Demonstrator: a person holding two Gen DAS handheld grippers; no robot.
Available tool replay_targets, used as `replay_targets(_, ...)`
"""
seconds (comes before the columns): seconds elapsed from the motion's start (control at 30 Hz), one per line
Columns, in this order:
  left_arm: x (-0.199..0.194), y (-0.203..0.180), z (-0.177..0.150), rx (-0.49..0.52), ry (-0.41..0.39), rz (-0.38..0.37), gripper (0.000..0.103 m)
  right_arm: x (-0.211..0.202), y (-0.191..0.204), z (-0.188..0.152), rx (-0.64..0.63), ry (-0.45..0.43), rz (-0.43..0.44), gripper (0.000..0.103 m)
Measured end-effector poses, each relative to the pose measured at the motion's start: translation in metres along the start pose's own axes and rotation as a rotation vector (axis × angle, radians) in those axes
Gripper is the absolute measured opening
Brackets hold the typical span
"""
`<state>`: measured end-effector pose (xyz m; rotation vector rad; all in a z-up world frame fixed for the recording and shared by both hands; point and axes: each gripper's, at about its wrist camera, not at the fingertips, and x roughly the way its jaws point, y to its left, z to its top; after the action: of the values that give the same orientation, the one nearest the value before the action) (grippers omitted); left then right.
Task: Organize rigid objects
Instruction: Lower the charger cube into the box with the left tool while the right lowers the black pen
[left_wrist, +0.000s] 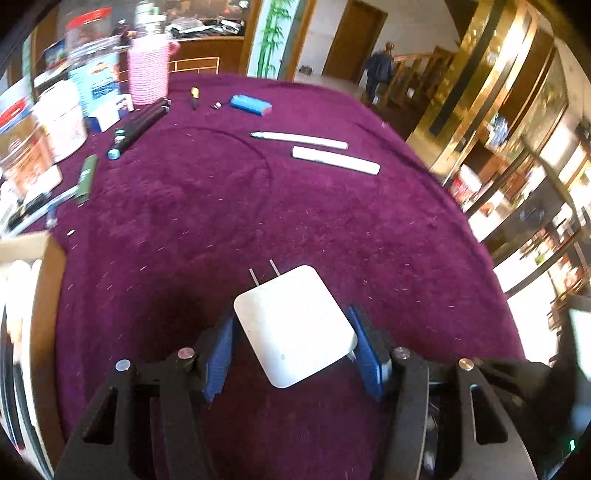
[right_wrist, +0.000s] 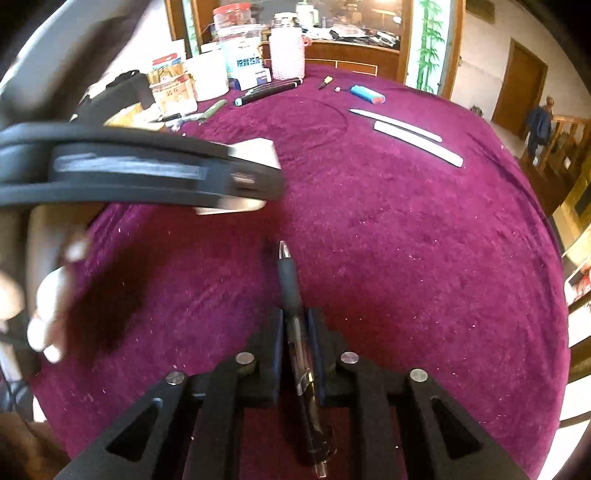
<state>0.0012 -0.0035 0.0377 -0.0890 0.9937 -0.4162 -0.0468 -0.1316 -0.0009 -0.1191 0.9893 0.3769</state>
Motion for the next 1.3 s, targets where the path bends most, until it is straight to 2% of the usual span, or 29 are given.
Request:
replay_targets(0.13, -0.040, 0.027, -0.013, -0.044, -0.043, -0.033, 0.058, -0.006, -0.008, -0.002, 0.099, -0.005, 0.102, 0.012)
replay_targets(0.27, -0.081, 0.068, -0.025, -0.093, -0.084, -0.008, 0.058, -0.018, -0.003, 0.000, 0.166, -0.027, 0.213, 0.012)
replay_targets(0.5, -0.137, 0.152, -0.041, -0.190, -0.157, 0.139, 0.058, -0.029, 0.033, 0.026, 0.232, -0.059, 0.424, 0.012)
replay_targets(0.77, -0.152, 0.236, -0.061, -0.296, -0.114, 0.297, 0.058, -0.015, 0.106, 0.072, 0.218, -0.051, 0.541, 0.013)
replay_targets(0.9, -0.152, 0.254, -0.073, -0.303, -0.072, 0.340, 0.058, 0.003, 0.143, 0.092, 0.215, -0.013, 0.596, 0.013)
replay_targets(1.1, -0.148, 0.262, -0.088, -0.278, -0.017, 0.398, 0.058, 0.043, 0.190, 0.114, 0.215, 0.078, 0.643, 0.013)
replay_targets(1.3, -0.145, 0.262, -0.102, -0.245, 0.023, 0.404, 0.058, 0.081, 0.218, 0.123, 0.268, 0.165, 0.667, 0.013)
